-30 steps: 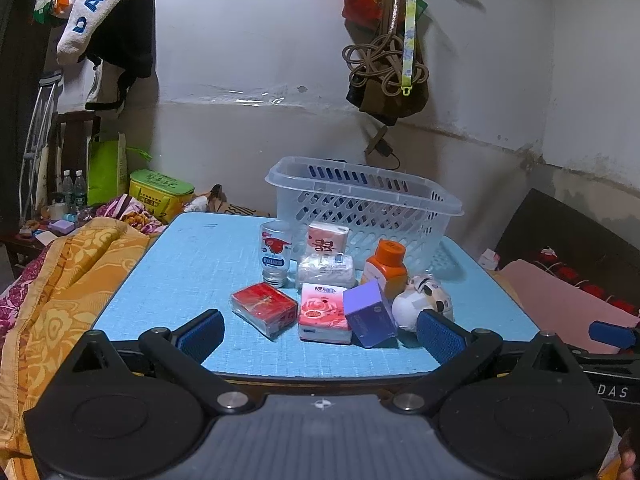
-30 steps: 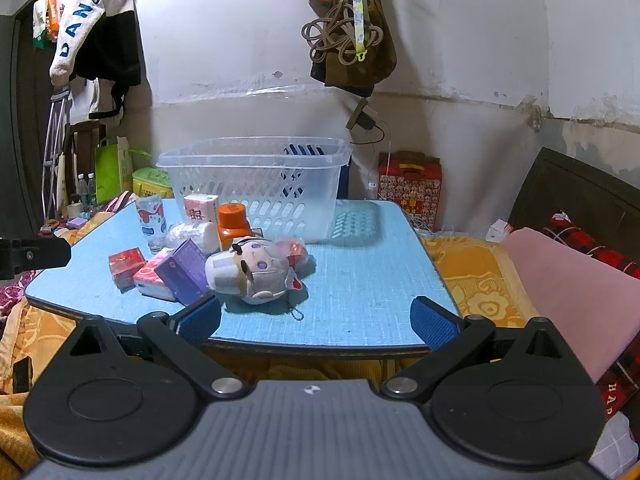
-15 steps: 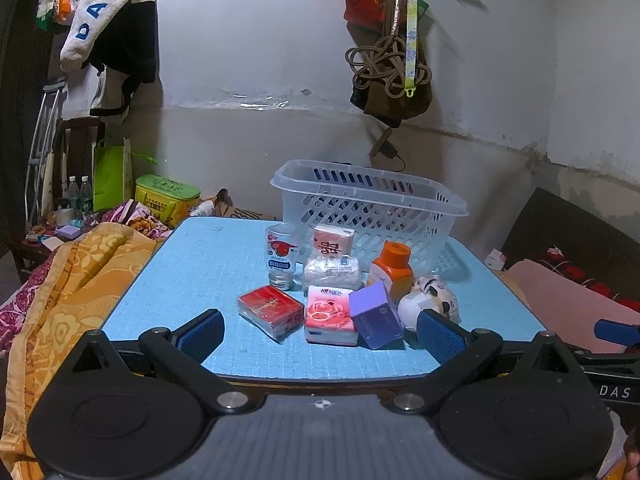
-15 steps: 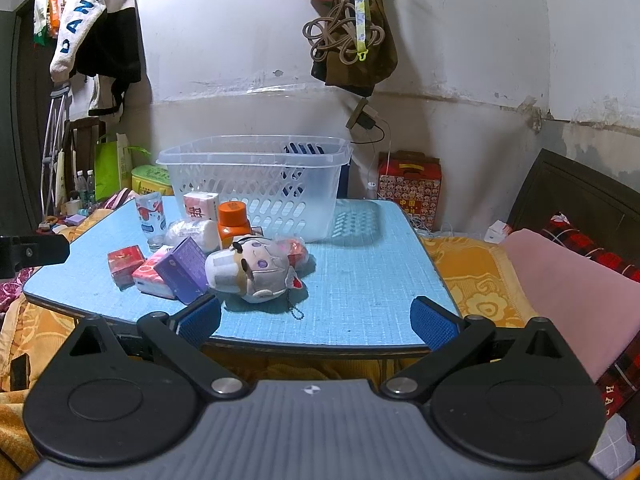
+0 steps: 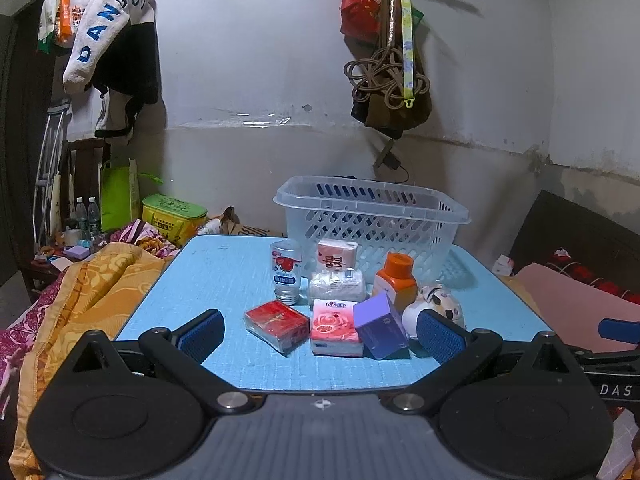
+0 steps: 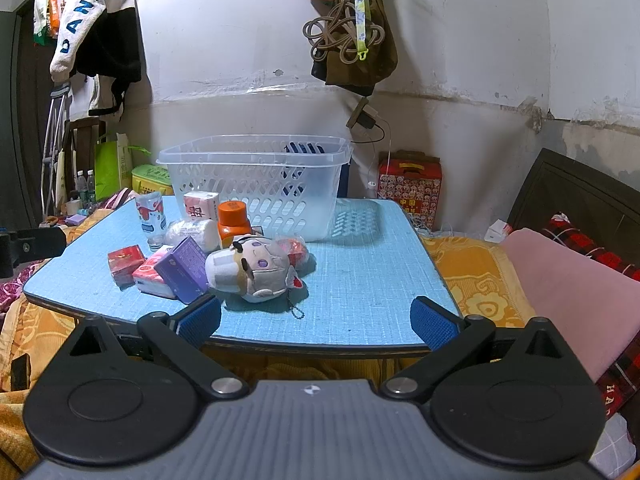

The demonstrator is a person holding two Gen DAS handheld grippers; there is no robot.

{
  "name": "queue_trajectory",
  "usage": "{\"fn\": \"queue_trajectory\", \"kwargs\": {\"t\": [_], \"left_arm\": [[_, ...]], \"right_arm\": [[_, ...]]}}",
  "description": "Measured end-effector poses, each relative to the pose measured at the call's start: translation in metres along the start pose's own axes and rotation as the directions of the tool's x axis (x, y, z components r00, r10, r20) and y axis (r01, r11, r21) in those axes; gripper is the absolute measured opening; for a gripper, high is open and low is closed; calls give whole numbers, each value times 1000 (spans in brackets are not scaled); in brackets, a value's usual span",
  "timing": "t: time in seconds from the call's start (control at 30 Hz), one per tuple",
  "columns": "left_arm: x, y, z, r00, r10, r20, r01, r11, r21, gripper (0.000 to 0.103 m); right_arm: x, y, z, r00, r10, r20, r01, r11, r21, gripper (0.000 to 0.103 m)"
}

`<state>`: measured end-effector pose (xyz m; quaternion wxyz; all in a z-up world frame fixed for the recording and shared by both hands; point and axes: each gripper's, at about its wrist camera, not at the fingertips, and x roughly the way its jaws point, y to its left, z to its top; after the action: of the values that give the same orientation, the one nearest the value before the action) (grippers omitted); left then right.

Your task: Organize objects

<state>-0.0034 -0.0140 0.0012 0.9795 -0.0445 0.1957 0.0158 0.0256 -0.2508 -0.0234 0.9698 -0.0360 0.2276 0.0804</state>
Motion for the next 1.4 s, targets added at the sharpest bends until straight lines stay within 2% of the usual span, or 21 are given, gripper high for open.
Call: {"fn": "queue_trajectory", "kwargs": {"t": [0.1, 0.33, 0.6, 0.7, 0.8, 0.83, 0.9, 0.97, 1.03, 1.07, 1.13, 1.2, 1.3, 1.4], "left_arm": [[0, 0, 0, 1000, 1, -1, -1, 1000, 0, 103], [3, -2, -1, 1000, 4, -18, -4, 1000, 9, 103], [8, -2, -1, 998, -8, -58, 8, 1000, 11, 103], [12, 1, 1, 994, -58, -91, 59, 998, 11, 103], [16, 18, 7, 988, -133, -79, 131, 991, -27, 103], [18, 23, 9, 988, -136, -75, 135, 990, -29, 103], [31, 30, 13, 988, -119, -95, 119, 993, -6, 103], [49, 39, 15, 984, -107, -142, 108, 994, 0, 102], [67, 48, 14, 974, -131, -184, 129, 991, -23, 99], [74, 52, 14, 969, -146, -197, 143, 989, -29, 99], [87, 58, 14, 967, -145, -207, 142, 989, -29, 99], [99, 62, 11, 972, -130, -196, 129, 991, -15, 99], [120, 66, 5, 970, -133, -205, 134, 991, -10, 98], [141, 68, -2, 963, -153, -222, 157, 988, 1, 97]], "right_arm": [[0, 0, -1, 1000, 9, 2, -9, 1000, 9, 103], [0, -5, -2, 996, 85, 21, -86, 995, 58, 103], [7, 6, -1, 998, 61, -20, -60, 998, 6, 103], [1, 2, 1, 993, 100, 68, -102, 995, 19, 103], [0, -5, 3, 970, 159, 186, -158, 987, -20, 103], [4, -7, 5, 967, 165, 196, -160, 986, -45, 103], [21, -9, 8, 974, 154, 164, -142, 986, -86, 103], [45, -11, 8, 984, 156, 84, -147, 983, -108, 103], [67, -15, 2, 981, 195, 0, -195, 978, -73, 103], [79, -19, -1, 971, 239, -29, -240, 970, -43, 102], [89, -26, -7, 957, 290, -26, -290, 957, 13, 100], [97, -28, -9, 953, 303, -8, -302, 952, 47, 100], [106, -26, -9, 943, 331, 24, -332, 941, 69, 100], [123, -16, -7, 933, 359, 3, -358, 932, 54, 100]]}}
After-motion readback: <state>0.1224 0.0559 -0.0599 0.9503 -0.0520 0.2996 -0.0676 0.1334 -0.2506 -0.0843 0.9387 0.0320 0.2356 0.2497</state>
